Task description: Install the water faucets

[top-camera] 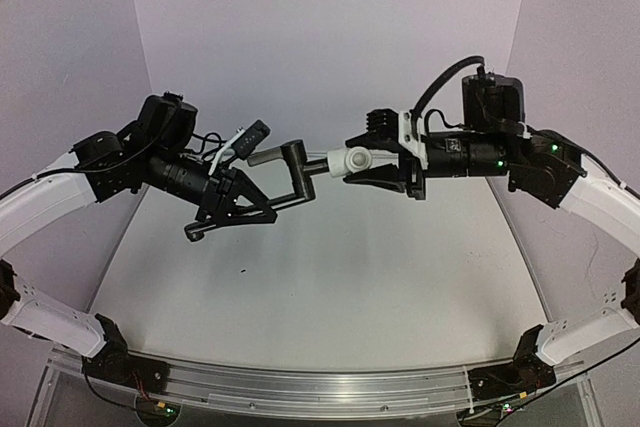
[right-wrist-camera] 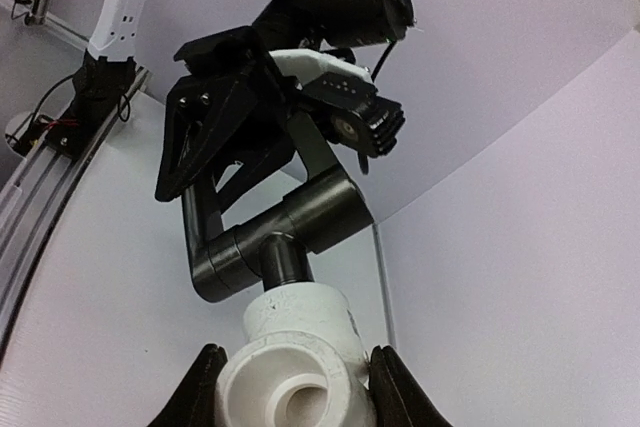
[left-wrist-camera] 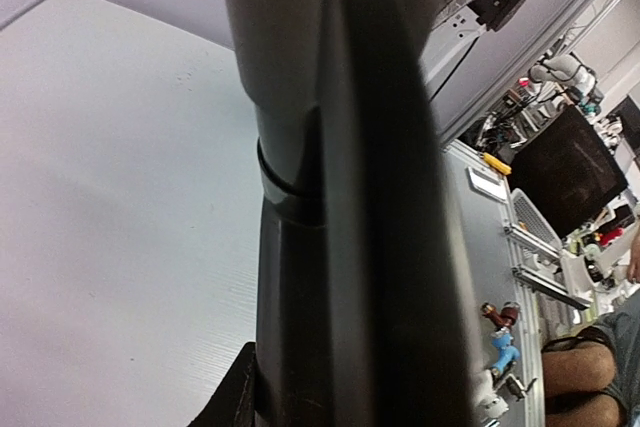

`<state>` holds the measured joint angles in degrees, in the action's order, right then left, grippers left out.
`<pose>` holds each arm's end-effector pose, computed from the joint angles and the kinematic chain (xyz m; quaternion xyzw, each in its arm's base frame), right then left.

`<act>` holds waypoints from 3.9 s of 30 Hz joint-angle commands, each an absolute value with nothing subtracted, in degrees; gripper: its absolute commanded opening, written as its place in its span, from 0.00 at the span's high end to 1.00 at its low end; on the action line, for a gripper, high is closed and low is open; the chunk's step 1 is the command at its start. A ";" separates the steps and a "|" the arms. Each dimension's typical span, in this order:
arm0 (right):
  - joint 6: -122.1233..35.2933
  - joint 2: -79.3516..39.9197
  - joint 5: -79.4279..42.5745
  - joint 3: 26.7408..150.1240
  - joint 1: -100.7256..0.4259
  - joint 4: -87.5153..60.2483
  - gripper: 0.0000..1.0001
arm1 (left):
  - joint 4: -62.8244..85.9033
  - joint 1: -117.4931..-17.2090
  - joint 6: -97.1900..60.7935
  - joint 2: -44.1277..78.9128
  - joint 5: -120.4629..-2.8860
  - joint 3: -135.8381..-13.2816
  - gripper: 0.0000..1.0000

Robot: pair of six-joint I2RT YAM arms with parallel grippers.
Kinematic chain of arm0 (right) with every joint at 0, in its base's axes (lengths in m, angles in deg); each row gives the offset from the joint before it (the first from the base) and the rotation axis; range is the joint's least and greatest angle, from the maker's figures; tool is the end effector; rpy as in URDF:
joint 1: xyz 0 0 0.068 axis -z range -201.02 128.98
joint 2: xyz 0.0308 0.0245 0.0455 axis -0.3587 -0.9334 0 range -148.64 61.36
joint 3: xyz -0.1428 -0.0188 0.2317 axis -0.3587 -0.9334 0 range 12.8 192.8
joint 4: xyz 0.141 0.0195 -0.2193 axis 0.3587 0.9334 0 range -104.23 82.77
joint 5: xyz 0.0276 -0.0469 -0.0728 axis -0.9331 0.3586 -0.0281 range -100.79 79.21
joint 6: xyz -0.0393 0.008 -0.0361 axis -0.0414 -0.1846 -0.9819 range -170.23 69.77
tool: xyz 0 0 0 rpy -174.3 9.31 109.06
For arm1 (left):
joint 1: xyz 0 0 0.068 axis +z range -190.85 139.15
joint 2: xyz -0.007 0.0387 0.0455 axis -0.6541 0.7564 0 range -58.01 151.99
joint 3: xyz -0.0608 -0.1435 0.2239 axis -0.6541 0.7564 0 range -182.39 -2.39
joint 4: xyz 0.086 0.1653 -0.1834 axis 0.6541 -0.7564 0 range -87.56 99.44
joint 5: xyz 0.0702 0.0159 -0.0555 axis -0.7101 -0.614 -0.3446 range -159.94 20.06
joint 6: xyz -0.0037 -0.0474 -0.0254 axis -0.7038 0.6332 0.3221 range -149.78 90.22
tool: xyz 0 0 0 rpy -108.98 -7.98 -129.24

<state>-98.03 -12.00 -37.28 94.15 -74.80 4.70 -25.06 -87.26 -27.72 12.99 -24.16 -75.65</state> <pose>0.1541 0.2373 0.4398 -0.6739 0.3616 0.2088 0.6095 0.1608 -0.2060 0.3800 0.4784 0.6761 -0.4932 0.2660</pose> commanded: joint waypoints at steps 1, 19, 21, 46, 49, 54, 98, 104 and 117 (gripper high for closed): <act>-81.53 -13.87 -35.51 97.48 -75.12 5.80 0.93 | -18.42 -87.86 -33.93 8.70 -31.28 -75.10 1.00; -39.32 -24.32 -62.73 102.53 -64.45 12.29 1.00 | -10.77 -94.65 -48.67 2.64 -50.28 -67.09 1.00; -36.90 -25.03 -65.85 101.09 -64.31 12.35 1.00 | -10.93 -95.83 -50.03 2.38 -52.28 -67.12 1.00; -74.37 -19.09 -53.86 110.24 -56.36 10.10 0.04 | -19.54 -94.70 -30.83 6.30 -44.43 -73.98 1.00; -85.38 -15.46 -52.57 106.75 -57.52 10.04 0.04 | -19.88 -91.82 -25.18 7.82 -36.46 -75.53 1.00; -105.10 -9.56 -48.60 99.72 -62.99 10.29 0.02 | -17.07 -87.96 -18.07 9.61 -21.53 -76.30 1.00; -105.97 -11.00 -39.70 95.58 -75.15 4.76 0.83 | -17.39 -88.50 -20.52 13.40 -10.29 -78.33 1.00; -88.68 -11.49 -43.47 96.89 -75.14 5.59 0.94 | -17.48 -90.96 -28.56 10.04 -25.66 -76.84 1.00; -55.85 -15.49 -48.70 100.34 -74.87 7.48 1.00 | -8.99 -96.16 -44.62 2.78 -51.00 -68.73 1.00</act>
